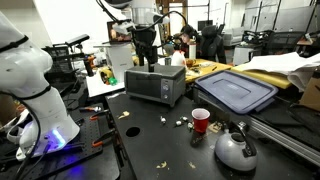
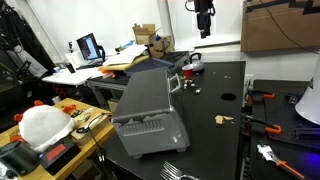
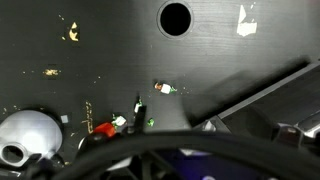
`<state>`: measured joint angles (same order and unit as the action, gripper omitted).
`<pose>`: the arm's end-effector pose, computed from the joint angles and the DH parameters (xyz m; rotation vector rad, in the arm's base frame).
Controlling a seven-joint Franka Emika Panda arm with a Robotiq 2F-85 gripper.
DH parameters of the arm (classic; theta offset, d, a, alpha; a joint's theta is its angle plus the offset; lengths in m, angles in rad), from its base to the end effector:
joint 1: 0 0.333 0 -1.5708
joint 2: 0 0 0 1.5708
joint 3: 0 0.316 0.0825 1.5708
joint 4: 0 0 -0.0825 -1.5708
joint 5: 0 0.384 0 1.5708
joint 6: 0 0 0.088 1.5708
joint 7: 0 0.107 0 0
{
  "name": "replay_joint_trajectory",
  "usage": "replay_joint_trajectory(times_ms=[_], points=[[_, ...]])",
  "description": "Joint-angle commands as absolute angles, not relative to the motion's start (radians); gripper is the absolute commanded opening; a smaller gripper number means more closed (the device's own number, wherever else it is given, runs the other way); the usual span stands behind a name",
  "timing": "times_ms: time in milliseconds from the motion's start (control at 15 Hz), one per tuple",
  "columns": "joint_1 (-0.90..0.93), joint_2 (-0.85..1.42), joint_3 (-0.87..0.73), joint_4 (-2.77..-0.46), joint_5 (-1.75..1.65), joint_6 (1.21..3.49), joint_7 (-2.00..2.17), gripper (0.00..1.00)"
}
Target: Pick the sweets from the table and put them in the red cup
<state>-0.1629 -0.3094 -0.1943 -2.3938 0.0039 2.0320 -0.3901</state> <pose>0.4119 -0.1552 0.4283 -3.0616 -0.0640 0.0483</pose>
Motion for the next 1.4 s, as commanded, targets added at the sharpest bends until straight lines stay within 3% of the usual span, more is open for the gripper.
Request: replay_joint_trajectory(times_ms=[0, 1333], points=[[-0.133, -0.351, -0.217, -2.426, 0.053, 2.061, -0.436, 1.00], [-0.081, -0.335, -0.177, -2.415, 0.088, 2.086, -0.335, 1.00]])
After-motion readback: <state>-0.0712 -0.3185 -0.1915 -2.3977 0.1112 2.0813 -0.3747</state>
